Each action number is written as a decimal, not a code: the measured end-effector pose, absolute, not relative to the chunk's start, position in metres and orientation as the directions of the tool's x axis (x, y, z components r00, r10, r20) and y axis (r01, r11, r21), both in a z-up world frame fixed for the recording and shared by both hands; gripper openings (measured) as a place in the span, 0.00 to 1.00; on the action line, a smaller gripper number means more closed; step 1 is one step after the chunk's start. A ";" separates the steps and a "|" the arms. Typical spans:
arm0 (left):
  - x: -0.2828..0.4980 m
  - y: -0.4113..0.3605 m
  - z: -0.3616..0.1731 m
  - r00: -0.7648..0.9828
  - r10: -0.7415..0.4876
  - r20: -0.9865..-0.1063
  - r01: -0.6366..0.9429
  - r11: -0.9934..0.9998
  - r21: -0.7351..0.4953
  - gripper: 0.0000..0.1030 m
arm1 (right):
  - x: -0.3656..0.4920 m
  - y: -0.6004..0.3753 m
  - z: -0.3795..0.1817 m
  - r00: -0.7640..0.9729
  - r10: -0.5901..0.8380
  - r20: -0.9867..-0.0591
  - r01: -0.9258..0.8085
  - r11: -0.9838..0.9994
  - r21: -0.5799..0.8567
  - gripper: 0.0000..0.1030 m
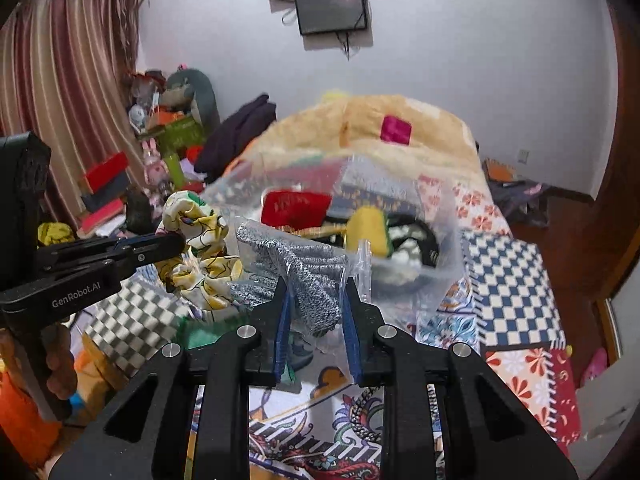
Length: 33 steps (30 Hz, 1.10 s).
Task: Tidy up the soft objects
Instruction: 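Grasp floral scarf with left tool while right tool grasps silver glove, drop both in box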
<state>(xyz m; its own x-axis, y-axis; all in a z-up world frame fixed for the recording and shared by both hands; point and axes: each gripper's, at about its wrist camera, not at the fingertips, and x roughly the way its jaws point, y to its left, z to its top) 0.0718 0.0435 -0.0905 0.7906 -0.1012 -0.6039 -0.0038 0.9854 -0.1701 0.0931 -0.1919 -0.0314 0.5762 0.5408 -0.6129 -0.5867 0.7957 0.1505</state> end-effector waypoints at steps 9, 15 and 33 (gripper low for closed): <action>0.084 0.045 -0.055 0.835 -0.084 -0.543 -0.008 0.986 -0.165 0.06 | 0.107 -0.216 0.001 0.674 0.518 -0.526 -0.516 0.840 0.166 0.21; 0.105 0.035 -0.044 0.848 -0.042 -0.528 -0.015 0.995 -0.102 0.06 | 0.124 -0.207 0.022 0.716 0.505 -0.482 -0.502 0.853 0.147 0.21; 0.180 0.026 -0.092 0.749 -0.063 -0.659 -0.011 0.994 -0.107 0.06 | 0.160 -0.178 -0.035 0.638 0.448 -0.626 -0.485 0.866 0.125 0.21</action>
<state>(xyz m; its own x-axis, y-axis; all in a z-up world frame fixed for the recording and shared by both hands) 0.1799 0.0263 -0.0917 0.7494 -0.0628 -0.6591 -0.0108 0.9942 -0.1070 0.1598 -0.1780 -0.0351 0.6384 0.4476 -0.6262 -0.4846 0.8658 0.1249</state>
